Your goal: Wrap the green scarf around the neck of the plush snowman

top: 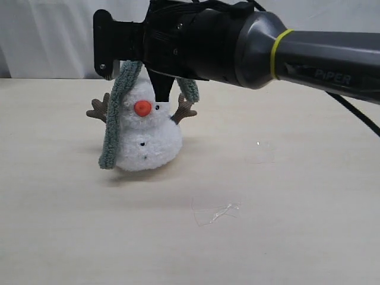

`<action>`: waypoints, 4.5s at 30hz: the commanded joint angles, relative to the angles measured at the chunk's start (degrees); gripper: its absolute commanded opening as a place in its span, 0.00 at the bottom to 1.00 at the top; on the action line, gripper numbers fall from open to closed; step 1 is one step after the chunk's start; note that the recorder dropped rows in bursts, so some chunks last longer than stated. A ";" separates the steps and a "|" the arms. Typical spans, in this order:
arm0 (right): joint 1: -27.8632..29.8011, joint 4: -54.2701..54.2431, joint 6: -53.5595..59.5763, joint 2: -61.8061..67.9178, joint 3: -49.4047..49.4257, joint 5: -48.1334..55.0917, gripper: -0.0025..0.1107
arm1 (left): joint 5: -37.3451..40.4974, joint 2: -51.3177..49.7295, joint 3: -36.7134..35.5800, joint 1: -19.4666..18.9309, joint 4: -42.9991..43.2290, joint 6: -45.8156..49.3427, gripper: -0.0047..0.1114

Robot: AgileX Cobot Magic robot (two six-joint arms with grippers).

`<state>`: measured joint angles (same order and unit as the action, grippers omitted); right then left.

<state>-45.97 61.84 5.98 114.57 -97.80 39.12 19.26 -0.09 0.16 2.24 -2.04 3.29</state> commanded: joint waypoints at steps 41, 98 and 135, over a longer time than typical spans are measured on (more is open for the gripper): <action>5.74 -24.18 -5.40 3.89 -0.14 -0.78 0.06 | -0.72 0.09 -0.16 0.47 -0.10 -0.30 0.14; 7.18 -47.90 11.80 3.22 -9.11 23.06 0.62 | -0.72 0.09 -0.16 0.47 -0.10 -0.30 0.14; 12.40 -56.01 2.13 -28.93 19.98 -12.34 0.11 | -38.81 0.09 0.06 0.47 -4.15 -15.51 0.14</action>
<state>-35.85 6.48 9.61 88.31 -81.57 31.25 -17.75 -0.09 0.16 2.24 -11.15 -6.35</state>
